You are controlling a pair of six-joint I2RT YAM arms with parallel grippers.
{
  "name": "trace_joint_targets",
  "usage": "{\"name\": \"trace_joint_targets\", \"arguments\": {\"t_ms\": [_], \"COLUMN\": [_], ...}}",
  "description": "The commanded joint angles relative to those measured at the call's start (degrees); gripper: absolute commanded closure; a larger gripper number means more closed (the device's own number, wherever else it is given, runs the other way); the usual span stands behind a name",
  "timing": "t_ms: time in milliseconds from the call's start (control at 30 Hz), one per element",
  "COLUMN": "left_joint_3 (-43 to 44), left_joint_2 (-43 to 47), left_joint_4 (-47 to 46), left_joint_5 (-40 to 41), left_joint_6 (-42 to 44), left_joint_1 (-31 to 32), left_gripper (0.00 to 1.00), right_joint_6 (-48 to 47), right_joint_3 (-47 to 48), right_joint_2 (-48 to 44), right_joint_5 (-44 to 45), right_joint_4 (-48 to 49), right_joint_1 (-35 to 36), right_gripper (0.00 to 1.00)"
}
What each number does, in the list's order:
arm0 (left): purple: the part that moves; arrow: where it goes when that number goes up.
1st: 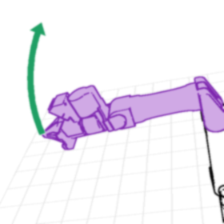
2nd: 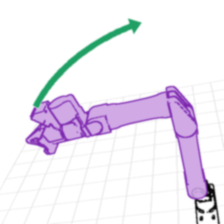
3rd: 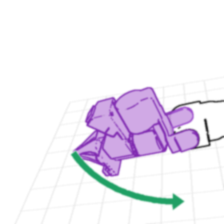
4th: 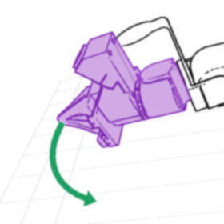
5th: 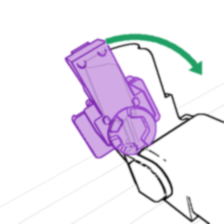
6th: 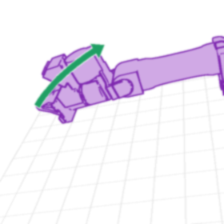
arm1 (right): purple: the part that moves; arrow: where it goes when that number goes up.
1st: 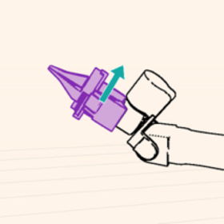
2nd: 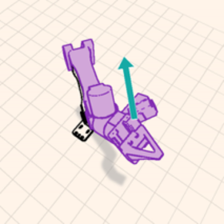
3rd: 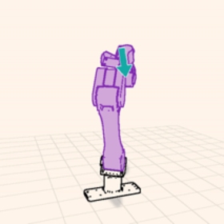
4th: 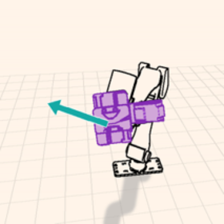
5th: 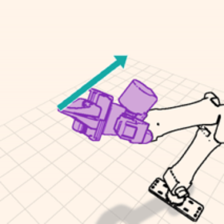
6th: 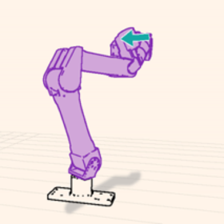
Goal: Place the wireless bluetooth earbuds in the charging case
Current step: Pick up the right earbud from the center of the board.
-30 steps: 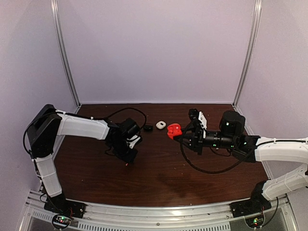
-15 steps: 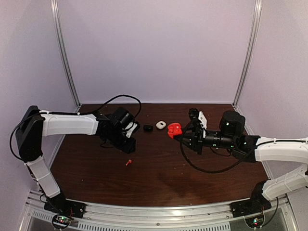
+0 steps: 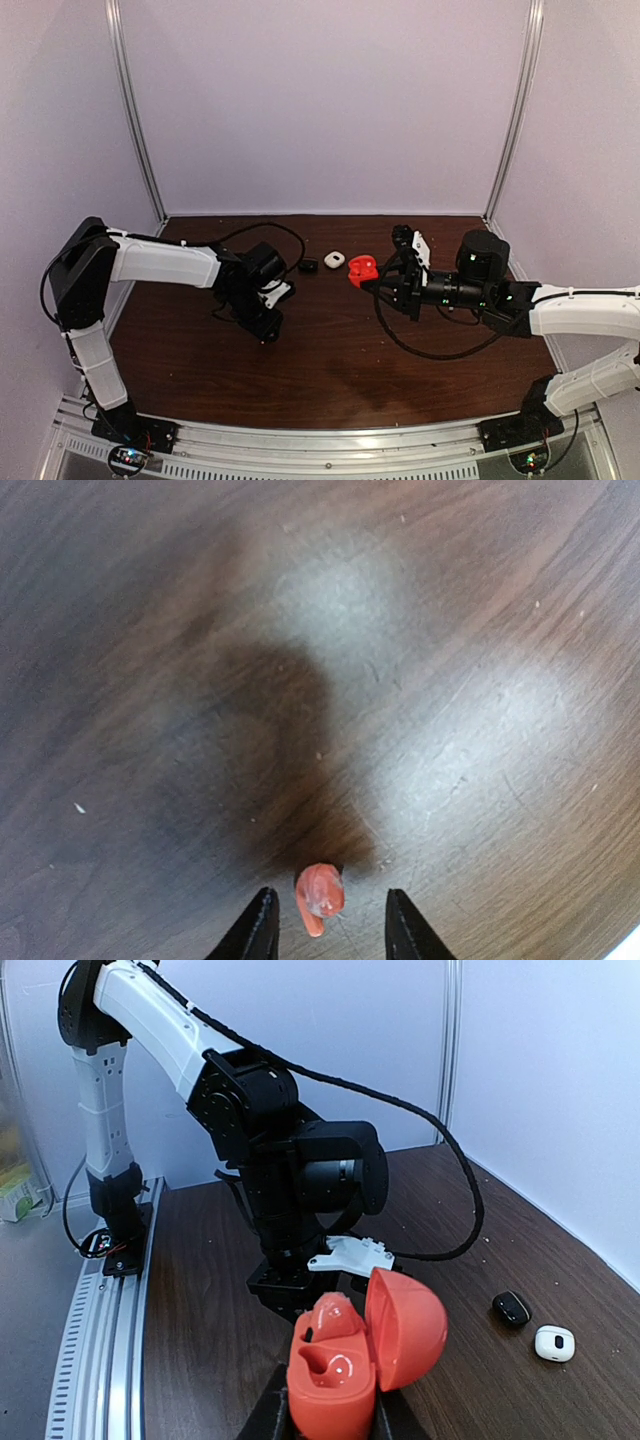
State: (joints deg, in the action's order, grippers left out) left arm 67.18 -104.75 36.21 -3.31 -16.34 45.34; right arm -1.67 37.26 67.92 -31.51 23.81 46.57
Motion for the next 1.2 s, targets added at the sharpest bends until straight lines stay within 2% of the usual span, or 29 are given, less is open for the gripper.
{"name": "trace_joint_targets", "arguments": {"t_ms": [0, 500, 800, 1167], "left_joint_3": [2.1, 4.2, 4.8, 4.4], "left_joint_2": [-1.1, -4.8, -5.6, -2.5], "left_joint_4": [1.3, 2.9, 3.6, 0.8], "left_joint_5": [-0.7, 2.1, 2.4, 5.3], "left_joint_6": [1.6, 5.1, 6.2, 4.9], "left_joint_1": [0.5, 0.5, 0.5, 0.4], "left_gripper": [0.62, 0.69, 0.78, 0.86], "right_joint_6": [0.1, -0.2, -0.3, -0.4], "right_joint_3": [1.1, 1.6, 1.8, 1.9], "right_joint_2": [0.1, 0.5, 0.7, 0.5], "right_joint_5": [-0.4, -0.4, -0.3, 1.3], "right_joint_4": [1.4, 1.2, 0.9, 1.0], "right_joint_1": [-0.2, -0.2, -0.2, -0.2], "right_gripper": [1.0, 1.0, 1.0, 1.0]}}
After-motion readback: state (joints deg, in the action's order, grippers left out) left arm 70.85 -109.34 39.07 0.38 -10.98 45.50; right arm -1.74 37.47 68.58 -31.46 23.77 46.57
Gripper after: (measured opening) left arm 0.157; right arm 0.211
